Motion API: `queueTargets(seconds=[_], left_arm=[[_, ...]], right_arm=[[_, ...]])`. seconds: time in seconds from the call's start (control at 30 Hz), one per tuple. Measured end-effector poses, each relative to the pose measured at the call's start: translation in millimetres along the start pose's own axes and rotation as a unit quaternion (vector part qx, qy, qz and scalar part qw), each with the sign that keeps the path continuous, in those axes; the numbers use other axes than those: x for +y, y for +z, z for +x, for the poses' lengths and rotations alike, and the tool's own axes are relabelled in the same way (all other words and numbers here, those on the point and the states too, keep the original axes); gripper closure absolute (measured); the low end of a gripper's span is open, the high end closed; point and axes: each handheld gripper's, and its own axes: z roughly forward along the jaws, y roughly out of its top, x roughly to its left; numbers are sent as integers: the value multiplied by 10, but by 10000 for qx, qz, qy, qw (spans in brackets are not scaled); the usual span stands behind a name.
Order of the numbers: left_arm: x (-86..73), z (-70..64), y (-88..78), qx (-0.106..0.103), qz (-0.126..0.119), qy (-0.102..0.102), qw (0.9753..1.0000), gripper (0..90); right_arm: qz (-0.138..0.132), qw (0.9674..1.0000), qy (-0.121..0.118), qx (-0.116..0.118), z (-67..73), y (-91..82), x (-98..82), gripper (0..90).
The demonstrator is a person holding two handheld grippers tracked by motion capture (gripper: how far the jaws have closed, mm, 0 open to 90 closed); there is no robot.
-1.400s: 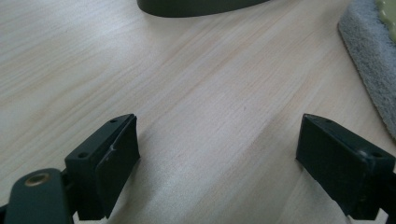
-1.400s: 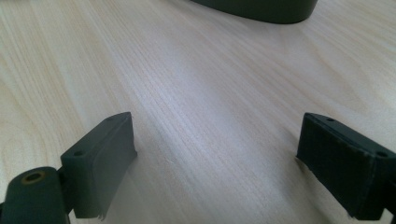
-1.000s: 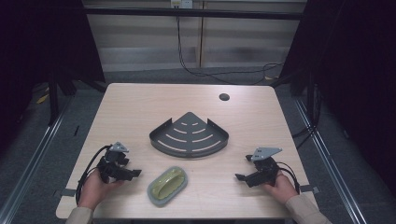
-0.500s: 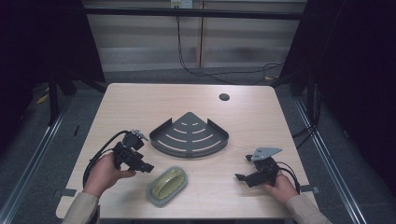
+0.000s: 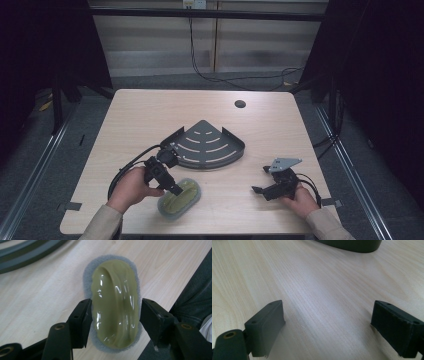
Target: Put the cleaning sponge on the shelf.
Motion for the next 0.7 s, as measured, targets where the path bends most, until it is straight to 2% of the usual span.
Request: queueTargets(seconds=[0.1, 0.2, 0.27, 0.33, 0.57, 0.7], left_arm=[[52, -58, 69, -69, 178, 90, 9998, 457], [86, -70, 135, 0, 379, 90, 9992, 510], [91, -57, 159, -35, 457, 130, 9989, 630], [95, -46, 164, -84, 484, 96, 9987, 705], [91, 10, 97, -4, 478, -1, 9989, 725], [79, 38, 33, 55, 494, 15, 9988, 725]], right_arm=[[-2, 10000, -2, -1, 0, 0, 0, 106], [-1, 10000, -1, 0, 0, 0, 0, 106], [-1, 10000, -1, 0, 0, 0, 0, 106], [0, 10000, -1, 0, 0, 0, 0, 106], [0, 10000, -2, -1, 0, 0, 0, 106], [-1, 10000, -2, -1, 0, 0, 0, 106]])
